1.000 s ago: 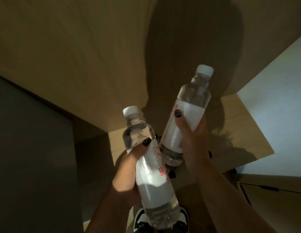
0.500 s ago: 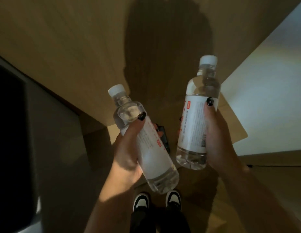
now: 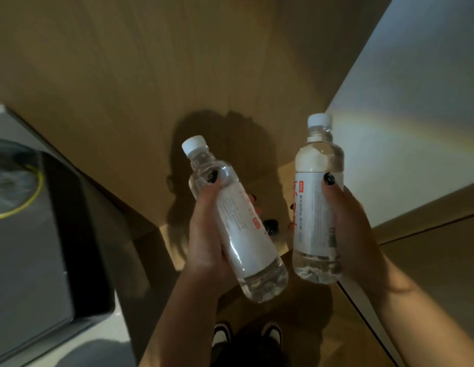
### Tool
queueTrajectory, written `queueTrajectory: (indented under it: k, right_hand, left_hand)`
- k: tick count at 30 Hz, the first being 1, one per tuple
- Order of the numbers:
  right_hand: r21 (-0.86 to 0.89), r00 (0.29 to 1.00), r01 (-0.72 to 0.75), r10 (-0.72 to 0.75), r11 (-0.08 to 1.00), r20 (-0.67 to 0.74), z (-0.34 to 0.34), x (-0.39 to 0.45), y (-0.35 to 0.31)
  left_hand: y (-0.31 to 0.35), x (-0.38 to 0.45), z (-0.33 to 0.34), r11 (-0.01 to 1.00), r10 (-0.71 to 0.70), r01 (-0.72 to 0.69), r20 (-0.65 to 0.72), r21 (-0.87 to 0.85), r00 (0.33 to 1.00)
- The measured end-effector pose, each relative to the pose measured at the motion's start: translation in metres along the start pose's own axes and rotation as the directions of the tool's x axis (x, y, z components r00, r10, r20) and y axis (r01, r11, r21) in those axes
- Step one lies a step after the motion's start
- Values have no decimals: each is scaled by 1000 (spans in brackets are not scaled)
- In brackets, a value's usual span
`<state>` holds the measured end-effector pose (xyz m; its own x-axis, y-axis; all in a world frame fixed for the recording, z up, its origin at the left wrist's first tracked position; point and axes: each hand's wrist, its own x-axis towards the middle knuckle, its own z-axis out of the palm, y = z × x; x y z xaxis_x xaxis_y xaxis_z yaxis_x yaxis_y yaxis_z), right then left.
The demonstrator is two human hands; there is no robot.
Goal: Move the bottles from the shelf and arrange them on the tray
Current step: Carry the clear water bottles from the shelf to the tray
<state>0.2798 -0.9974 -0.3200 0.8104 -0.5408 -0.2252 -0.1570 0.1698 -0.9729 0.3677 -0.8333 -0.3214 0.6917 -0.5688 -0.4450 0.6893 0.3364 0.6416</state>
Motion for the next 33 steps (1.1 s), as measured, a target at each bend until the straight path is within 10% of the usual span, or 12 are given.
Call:
queueTrajectory:
  k: [13,33]
  right_hand:
    - [-130,986,160,-153,978,69,-10,-62,-43]
    - [49,880,215,-215,975,424,41,-216,-108]
  left_hand:
    - [10,-66,33,938,215,-247,150,243,965]
    - [28,-292,15,824,457,-394,-66,407,887]
